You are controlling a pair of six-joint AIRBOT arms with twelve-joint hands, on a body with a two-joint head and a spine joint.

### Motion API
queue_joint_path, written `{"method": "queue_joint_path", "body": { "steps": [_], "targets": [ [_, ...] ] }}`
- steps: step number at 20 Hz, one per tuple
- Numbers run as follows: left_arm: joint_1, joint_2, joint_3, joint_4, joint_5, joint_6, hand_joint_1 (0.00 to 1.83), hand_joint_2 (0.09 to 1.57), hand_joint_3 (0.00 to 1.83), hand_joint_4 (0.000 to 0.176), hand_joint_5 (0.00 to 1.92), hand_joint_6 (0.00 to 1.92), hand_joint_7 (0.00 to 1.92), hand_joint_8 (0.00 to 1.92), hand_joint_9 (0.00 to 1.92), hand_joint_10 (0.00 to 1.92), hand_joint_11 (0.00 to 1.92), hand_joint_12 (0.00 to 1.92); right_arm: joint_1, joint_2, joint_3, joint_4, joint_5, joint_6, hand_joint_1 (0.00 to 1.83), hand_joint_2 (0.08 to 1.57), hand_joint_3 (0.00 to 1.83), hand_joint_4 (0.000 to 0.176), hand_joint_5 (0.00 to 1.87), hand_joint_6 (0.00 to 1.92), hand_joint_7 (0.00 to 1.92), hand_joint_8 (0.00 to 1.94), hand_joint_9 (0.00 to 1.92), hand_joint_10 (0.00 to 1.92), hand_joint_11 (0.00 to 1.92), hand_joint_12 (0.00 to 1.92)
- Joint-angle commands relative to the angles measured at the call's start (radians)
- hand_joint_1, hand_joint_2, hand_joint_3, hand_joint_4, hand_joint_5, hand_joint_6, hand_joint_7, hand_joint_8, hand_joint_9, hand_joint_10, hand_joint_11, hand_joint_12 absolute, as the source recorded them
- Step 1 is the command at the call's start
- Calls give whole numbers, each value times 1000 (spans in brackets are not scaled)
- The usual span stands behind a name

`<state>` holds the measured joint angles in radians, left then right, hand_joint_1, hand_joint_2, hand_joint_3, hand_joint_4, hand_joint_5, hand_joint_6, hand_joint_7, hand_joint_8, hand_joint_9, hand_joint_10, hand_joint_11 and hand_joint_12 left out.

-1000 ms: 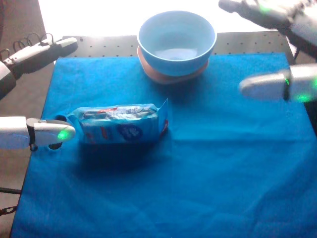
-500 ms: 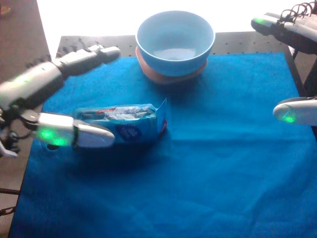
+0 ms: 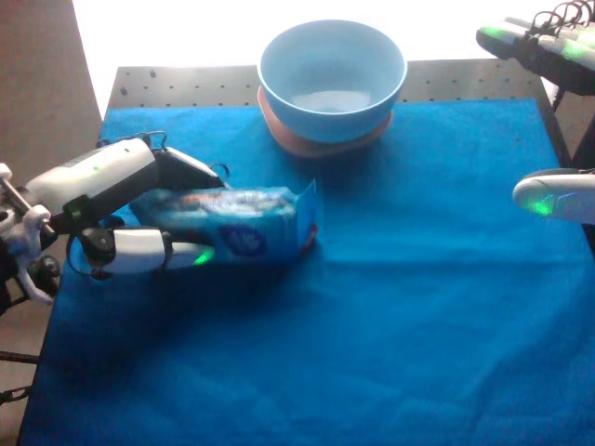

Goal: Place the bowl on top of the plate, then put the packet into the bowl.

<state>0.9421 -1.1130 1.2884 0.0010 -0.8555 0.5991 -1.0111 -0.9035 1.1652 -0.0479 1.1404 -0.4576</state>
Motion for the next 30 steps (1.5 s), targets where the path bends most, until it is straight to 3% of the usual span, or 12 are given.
{"method": "queue_joint_path", "body": {
  "steps": [1,2,3,8,11,13,15,17,23,26,28,30],
  "targets": [
    [-14,-4,7,-18,-119,-10,1235,1147,0,0,973,830,889,1313,981,866,813,1256,2,0,4,35,123,4,333,1014,10,176,0,0,0,0,0,0,0,0],
    [-19,-3,9,-18,-125,-10,1337,1160,0,0,910,874,806,1306,895,1263,773,1277,0,0,4,39,123,4,323,1020,11,176,0,0,0,0,0,0,0,0],
    [-23,0,11,-20,-130,-10,1358,1159,0,0,904,919,796,1268,876,1334,737,1272,-4,-2,4,43,123,4,316,1034,14,176,0,0,0,0,0,0,0,0],
    [-28,61,-12,-37,-227,-18,1376,1106,0,0,1006,864,968,982,891,1238,693,1258,-19,-3,4,58,123,4,246,1098,23,176,0,0,0,0,0,0,0,0],
    [-28,131,-49,-36,-333,-18,1390,1071,0,0,1051,742,1095,802,957,1158,751,1068,-22,-6,4,63,123,4,170,1138,21,176,0,0,0,0,0,0,0,0],
    [-29,169,-62,-38,-396,-18,1385,1082,1,0,1072,712,1018,933,927,1190,766,1143,-24,-6,4,66,123,4,211,1158,16,176,0,0,0,0,0,0,0,0],
    [-38,181,-60,-61,-448,-16,1387,1065,0,0,1064,807,1098,708,981,1096,756,1080,-27,-8,4,70,123,4,191,1171,14,176,0,0,0,0,0,0,0,0],
    [-80,170,-38,-103,-451,15,1390,1051,0,0,1092,783,1192,537,973,1087,567,1236,-27,-11,6,74,123,4,162,1187,12,176,0,0,0,0,0,0,0,0],
    [-367,28,135,6,-126,16,1396,1034,0,0,1065,879,1292,300,1061,936,885,930,-30,-20,13,75,123,4,126,1212,10,176,0,0,0,0,0,0,0,0],
    [-519,-72,234,143,76,-9,1400,1028,1,0,1006,884,1362,179,1118,912,1043,770,-30,-29,19,75,123,4,134,1215,8,176,0,0,0,0,0,0,0,0],
    [-555,-121,279,171,142,-9,1393,1046,0,0,995,943,1211,429,1112,905,1074,679,-30,-40,29,75,123,4,111,1228,8,176,0,0,0,0,0,0,0,0],
    [-583,-170,326,177,199,-9,1396,1037,0,0,1039,832,1193,481,1131,907,1038,831,-30,-51,38,78,123,4,180,1228,3,176,3,1,0,0,0,0,0,0]
  ]
}}
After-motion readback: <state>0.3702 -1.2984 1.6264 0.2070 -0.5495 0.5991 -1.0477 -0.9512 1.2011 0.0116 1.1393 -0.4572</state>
